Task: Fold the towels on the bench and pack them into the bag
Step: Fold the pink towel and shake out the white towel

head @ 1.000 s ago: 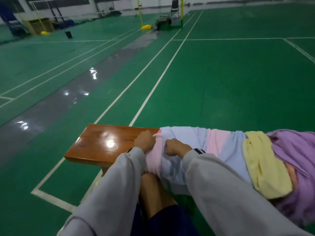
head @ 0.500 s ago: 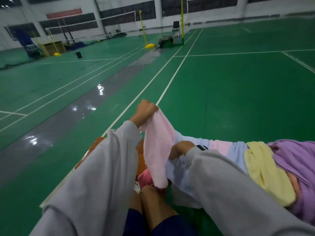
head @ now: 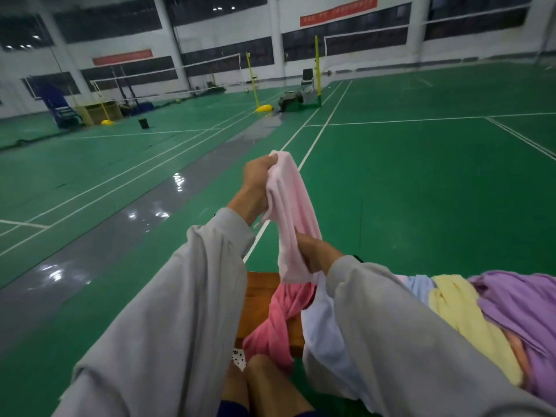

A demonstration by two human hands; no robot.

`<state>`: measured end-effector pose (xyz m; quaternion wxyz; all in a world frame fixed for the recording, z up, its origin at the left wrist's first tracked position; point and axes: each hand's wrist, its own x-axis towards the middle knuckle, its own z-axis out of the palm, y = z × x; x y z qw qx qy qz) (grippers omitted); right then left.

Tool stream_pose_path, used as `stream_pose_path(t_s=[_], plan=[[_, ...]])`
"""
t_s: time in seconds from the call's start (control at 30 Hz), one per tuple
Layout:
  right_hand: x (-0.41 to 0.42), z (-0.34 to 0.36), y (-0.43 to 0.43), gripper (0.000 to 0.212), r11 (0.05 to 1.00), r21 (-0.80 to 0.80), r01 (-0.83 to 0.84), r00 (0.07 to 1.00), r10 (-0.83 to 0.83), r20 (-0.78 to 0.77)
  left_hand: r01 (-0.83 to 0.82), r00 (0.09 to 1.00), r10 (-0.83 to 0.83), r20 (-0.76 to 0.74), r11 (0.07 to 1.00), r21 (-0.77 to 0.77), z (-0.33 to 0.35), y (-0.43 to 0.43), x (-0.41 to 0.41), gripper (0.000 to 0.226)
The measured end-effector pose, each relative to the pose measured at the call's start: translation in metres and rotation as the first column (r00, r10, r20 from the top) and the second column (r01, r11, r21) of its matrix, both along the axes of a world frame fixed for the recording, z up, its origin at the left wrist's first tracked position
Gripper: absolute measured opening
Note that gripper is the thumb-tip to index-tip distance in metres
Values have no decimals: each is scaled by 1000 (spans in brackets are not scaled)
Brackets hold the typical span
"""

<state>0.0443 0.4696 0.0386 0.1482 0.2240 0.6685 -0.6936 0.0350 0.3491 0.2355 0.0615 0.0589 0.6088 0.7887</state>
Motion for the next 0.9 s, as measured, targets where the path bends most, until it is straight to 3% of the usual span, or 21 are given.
stream_pose_path(t_s=[0.1,0.2,0.3,0.33,0.47,0.53,0.63,0.8,0.9], plan=[[38,51,-20,57,958,-287,-19,995,-11,-102,64,998,-65,3,987,146,24,2,-3,38],[32,70,-26,82,811,-584,-28,936,-184,-300,131,991,-124,-51,976,172,36,-9,-9,28],[20,98,-28,94,708,-697,-112,909,-211,-360,160,981,-147,-126,982,103,21,-35,-22,18],[13,106,-25,88,701,-702,-126,910,-200,-364,133,983,-120,-138,987,90,12,-46,-29,20],[-9,147,-14,30,874,-486,16,943,-175,-284,-65,993,74,-90,993,98,-16,-87,-44,22],[-15,167,-8,7,902,-430,37,943,-174,-285,-130,991,133,-30,989,72,-25,-100,-48,22],[-24,198,-3,34,875,-480,58,891,-262,-371,-69,997,69,18,998,-14,-37,-105,-47,21],[-16,219,-27,19,835,-535,-130,870,-163,-465,95,951,-99,294,995,28,-62,-85,-31,24],[-5,214,-36,16,834,-521,-181,887,-91,-453,176,932,-219,290,970,167,-61,-58,-17,38]])
